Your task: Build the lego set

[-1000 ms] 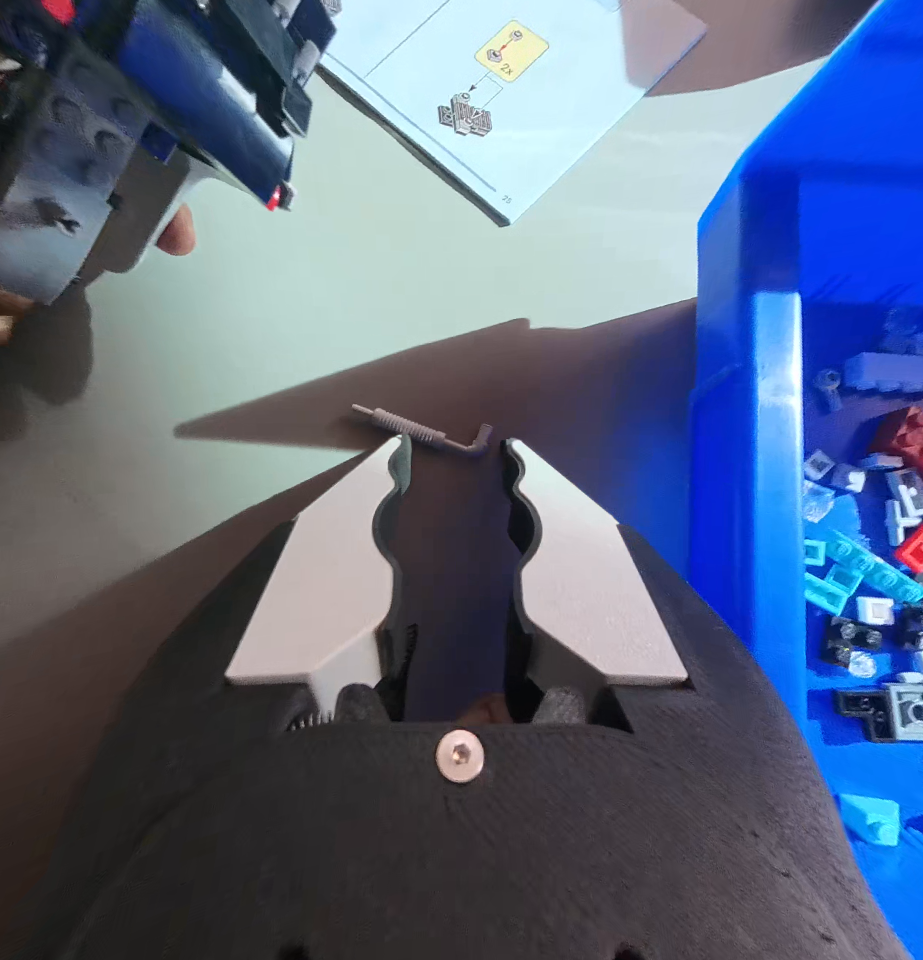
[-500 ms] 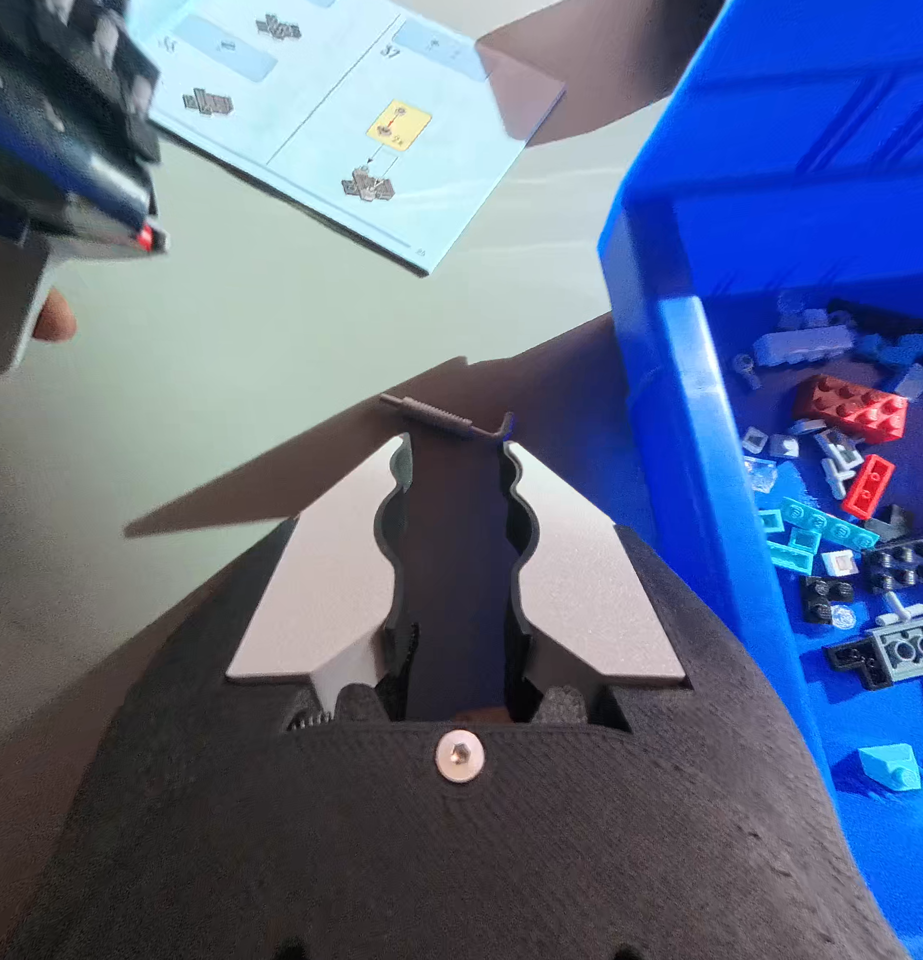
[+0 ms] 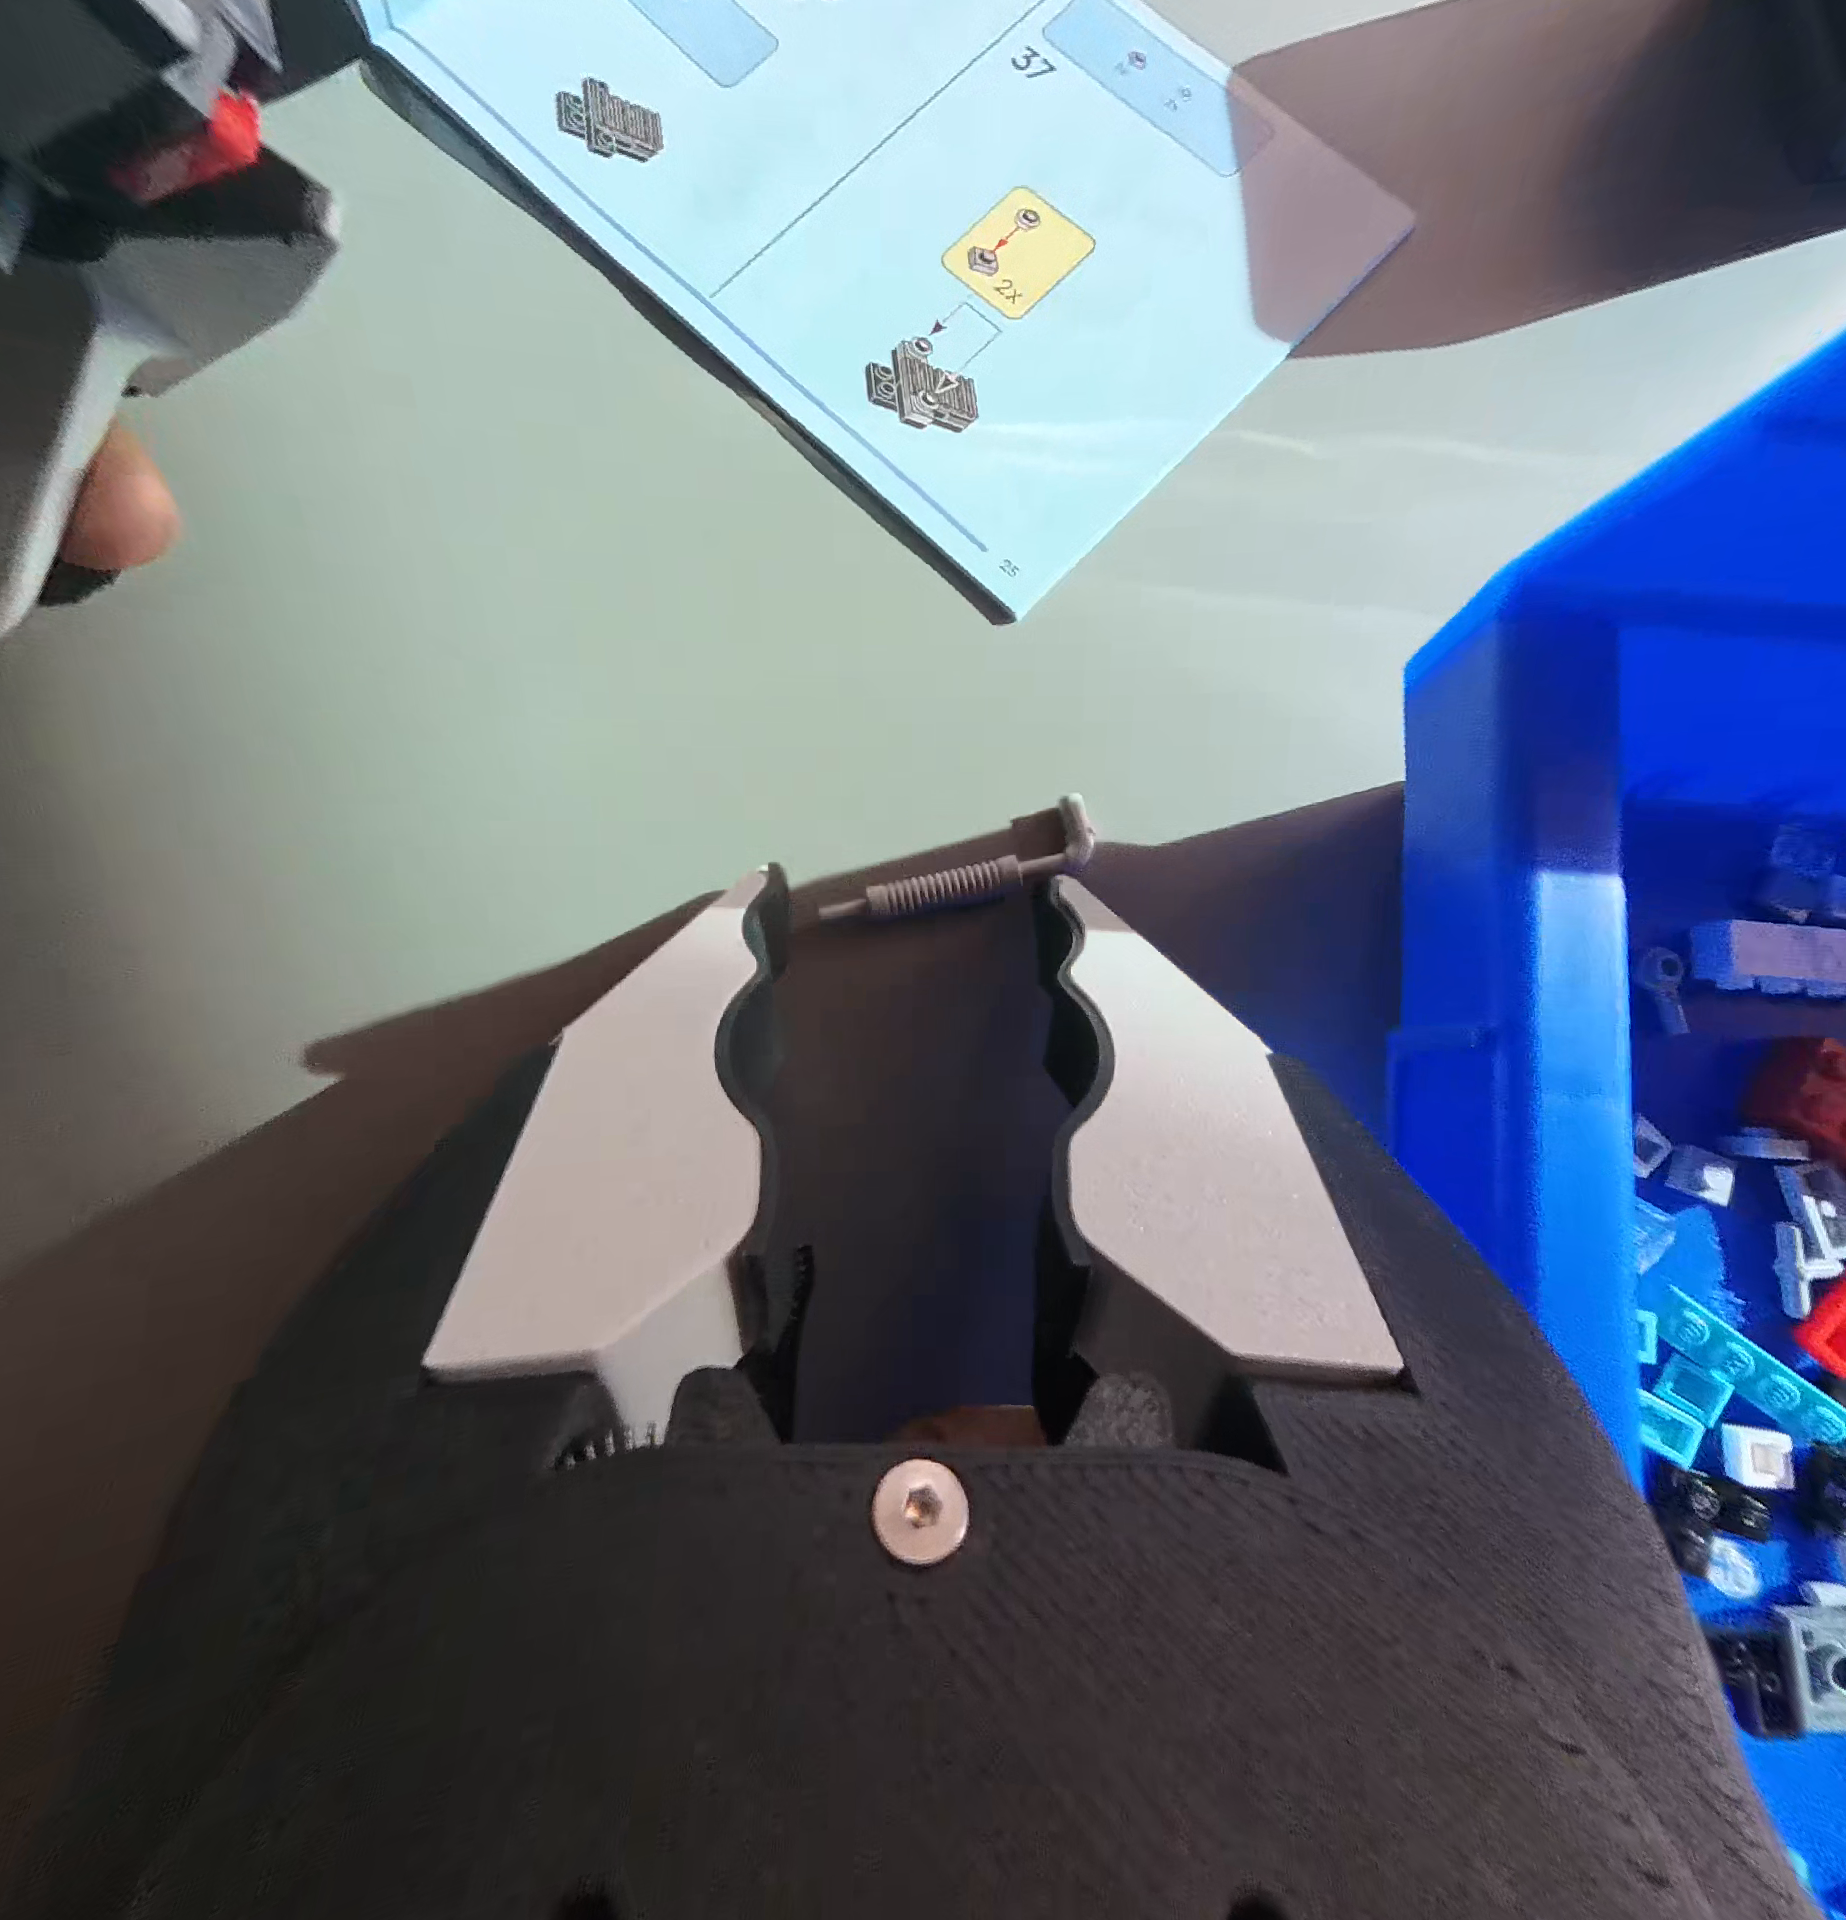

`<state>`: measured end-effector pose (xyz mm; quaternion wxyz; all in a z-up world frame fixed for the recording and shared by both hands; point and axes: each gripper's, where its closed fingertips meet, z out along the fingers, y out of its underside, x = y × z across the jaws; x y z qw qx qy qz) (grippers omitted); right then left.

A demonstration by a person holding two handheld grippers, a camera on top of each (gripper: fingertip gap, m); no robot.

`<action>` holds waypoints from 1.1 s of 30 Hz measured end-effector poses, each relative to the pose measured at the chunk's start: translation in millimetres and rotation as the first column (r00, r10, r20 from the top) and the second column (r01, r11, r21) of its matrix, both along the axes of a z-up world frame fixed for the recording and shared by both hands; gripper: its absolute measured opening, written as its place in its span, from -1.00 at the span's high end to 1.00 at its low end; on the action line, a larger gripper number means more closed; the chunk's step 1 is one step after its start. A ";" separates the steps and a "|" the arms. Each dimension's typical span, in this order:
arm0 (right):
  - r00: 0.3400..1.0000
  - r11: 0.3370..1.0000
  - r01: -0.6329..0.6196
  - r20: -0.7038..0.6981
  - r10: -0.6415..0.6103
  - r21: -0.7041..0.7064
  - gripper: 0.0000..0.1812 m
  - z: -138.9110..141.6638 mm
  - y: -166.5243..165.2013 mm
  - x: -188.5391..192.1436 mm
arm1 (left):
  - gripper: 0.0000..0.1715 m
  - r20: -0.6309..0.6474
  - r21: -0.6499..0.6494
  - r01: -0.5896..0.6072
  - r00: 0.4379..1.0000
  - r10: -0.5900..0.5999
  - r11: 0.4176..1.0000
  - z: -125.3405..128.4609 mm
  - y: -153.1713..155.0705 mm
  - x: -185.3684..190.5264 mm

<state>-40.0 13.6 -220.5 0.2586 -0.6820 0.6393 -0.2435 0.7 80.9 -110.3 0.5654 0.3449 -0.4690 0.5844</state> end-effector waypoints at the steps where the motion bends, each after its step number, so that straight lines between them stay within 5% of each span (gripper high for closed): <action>1: 1.000 1.000 0.002 0.010 -0.002 -0.009 0.44 -0.2 0.0 2.2 | 0.37 0.001 0.014 0.004 1.000 -0.004 1.000 -2.4 -0.8 0.0; 4: 1.000 1.000 -0.017 0.023 0.017 -0.023 0.49 -0.6 1.5 7.8 | 0.37 0.034 0.076 0.022 0.999 -0.025 0.997 -13.4 -4.2 -3.3; 8: 0.991 0.989 -0.134 0.018 0.136 -0.064 0.86 -0.6 12.2 5.3 | 0.38 0.014 0.108 0.053 0.998 -0.054 0.993 -22.2 -5.9 -6.7; 12: 0.966 0.963 -0.259 -0.004 0.260 -0.078 0.87 -0.1 24.6 -7.0 | 0.37 0.020 0.131 0.081 0.996 -0.085 0.988 -26.8 -7.1 -10.9; 19: 0.980 0.980 -0.199 -0.001 0.199 0.007 0.75 5.3 21.0 -15.1 | 0.38 0.070 0.204 0.127 0.987 -0.144 0.971 -36.1 -9.2 -22.1; 25: 0.968 0.961 -0.250 -0.027 0.249 -0.117 0.90 -0.3 16.5 -14.1 | 0.37 0.089 0.233 0.319 0.934 -0.347 0.919 -39.5 -9.0 -58.2; 33: 0.888 0.864 -0.348 0.168 0.429 -0.365 0.91 73.3 20.1 -27.0 | 0.37 0.173 0.265 0.465 0.839 -0.516 0.845 -41.2 -4.1 -95.1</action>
